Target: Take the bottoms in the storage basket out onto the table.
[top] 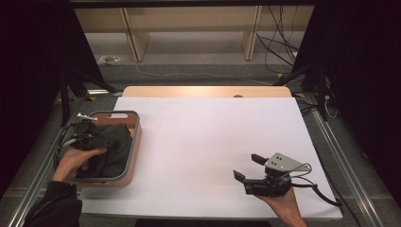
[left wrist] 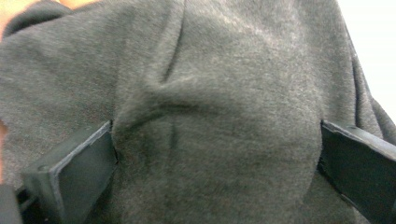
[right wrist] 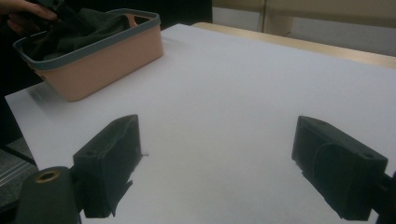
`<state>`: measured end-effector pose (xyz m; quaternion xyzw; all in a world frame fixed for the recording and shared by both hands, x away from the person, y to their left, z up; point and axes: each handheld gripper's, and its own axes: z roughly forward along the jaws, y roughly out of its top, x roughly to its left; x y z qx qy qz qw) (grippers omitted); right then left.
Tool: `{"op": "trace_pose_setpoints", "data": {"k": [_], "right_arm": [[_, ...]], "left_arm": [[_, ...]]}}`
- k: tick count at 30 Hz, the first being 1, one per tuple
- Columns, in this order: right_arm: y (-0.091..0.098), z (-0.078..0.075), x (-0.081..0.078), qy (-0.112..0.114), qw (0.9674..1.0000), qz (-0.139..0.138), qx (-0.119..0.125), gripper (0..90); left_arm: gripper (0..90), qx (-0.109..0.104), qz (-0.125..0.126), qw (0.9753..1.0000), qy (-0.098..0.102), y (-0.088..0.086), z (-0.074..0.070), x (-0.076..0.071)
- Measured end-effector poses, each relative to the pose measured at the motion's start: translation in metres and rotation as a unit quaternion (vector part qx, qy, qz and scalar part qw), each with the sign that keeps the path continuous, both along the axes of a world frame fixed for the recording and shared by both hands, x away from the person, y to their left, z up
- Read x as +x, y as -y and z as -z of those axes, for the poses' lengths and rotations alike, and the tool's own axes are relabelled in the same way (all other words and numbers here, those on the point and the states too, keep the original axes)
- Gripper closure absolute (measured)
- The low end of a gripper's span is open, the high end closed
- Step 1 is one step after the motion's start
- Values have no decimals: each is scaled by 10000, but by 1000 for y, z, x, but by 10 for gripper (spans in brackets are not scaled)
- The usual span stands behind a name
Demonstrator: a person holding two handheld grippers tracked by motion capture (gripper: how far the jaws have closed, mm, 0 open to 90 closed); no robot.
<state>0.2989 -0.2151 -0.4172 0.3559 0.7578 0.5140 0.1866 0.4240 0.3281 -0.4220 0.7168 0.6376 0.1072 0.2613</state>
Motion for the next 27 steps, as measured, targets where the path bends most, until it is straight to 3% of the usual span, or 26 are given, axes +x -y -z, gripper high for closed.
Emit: {"op": "trace_pose_setpoints", "data": {"k": [5,12,19,24,27], "right_arm": [[-1,1,1,-47,10000,-40,-17,166],[-2,3,1,-93,9999,-87,-49,166],[-2,3,0,-115,9998,-107,-86,166],[-2,3,1,-137,9998,-140,-102,167],[-3,4,1,-159,9997,-133,-103,167]], "left_arm": [[0,152,74,9997,-160,5,5,4],[0,524,88,9979,-380,10,15,11],[0,499,-111,9978,-419,2,17,16],[0,447,-15,9982,-402,0,20,16],[47,302,-30,9984,-474,-7,21,20]]}}
